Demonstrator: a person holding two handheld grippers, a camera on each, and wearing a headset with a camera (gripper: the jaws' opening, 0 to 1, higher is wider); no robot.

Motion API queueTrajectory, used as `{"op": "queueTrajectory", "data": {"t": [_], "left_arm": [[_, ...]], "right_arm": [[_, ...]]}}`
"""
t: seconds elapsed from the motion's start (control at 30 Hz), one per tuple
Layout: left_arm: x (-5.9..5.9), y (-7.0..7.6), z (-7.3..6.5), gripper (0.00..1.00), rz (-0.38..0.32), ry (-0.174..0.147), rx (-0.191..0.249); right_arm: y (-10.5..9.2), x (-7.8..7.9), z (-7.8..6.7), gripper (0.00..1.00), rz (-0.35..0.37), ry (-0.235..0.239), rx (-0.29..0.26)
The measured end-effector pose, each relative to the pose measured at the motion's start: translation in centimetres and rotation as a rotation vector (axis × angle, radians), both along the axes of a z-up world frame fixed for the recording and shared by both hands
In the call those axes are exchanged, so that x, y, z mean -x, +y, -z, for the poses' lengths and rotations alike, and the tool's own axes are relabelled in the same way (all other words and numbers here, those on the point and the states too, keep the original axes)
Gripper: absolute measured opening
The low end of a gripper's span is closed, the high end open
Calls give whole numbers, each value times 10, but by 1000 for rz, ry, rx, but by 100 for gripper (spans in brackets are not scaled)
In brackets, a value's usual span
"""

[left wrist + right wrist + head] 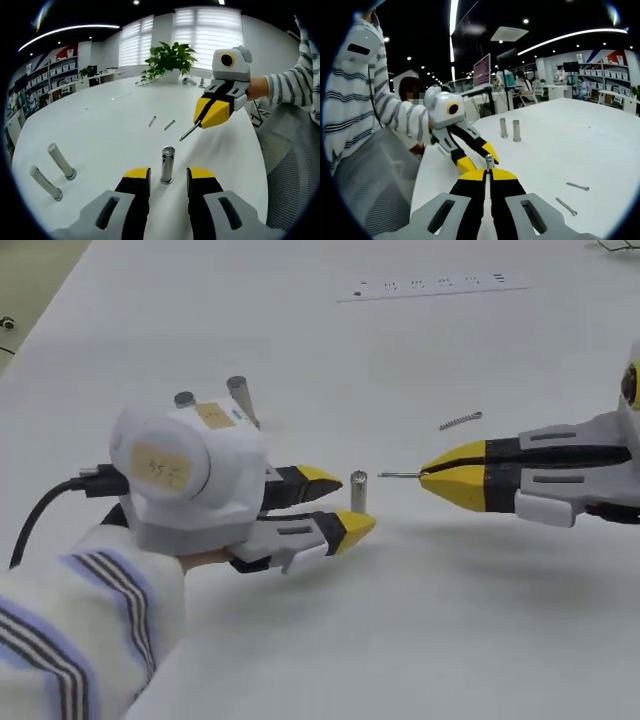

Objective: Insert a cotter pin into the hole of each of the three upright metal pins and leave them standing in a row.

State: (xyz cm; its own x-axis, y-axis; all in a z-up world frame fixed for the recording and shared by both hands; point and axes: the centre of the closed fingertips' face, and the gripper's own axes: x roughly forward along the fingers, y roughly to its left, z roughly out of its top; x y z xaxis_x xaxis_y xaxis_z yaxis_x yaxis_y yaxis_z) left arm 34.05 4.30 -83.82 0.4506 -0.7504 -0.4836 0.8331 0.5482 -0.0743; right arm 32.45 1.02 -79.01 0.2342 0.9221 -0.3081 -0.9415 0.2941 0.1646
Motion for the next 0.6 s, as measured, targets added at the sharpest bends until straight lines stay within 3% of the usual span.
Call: {"op": "queueTrajectory", "data": {"t": [0.2, 0.47, 0.6], "left_arm": [[-2, -2, 4, 21, -19, 20, 14], [-4, -4, 6, 18, -37, 26, 12], [-2, -5, 8, 11, -37, 21, 0]], "right_arm": [[2, -1, 5, 3, 2, 16, -4], [2, -3, 10, 3, 18, 32, -14], [2, -3, 12, 3, 25, 41, -19]]}}
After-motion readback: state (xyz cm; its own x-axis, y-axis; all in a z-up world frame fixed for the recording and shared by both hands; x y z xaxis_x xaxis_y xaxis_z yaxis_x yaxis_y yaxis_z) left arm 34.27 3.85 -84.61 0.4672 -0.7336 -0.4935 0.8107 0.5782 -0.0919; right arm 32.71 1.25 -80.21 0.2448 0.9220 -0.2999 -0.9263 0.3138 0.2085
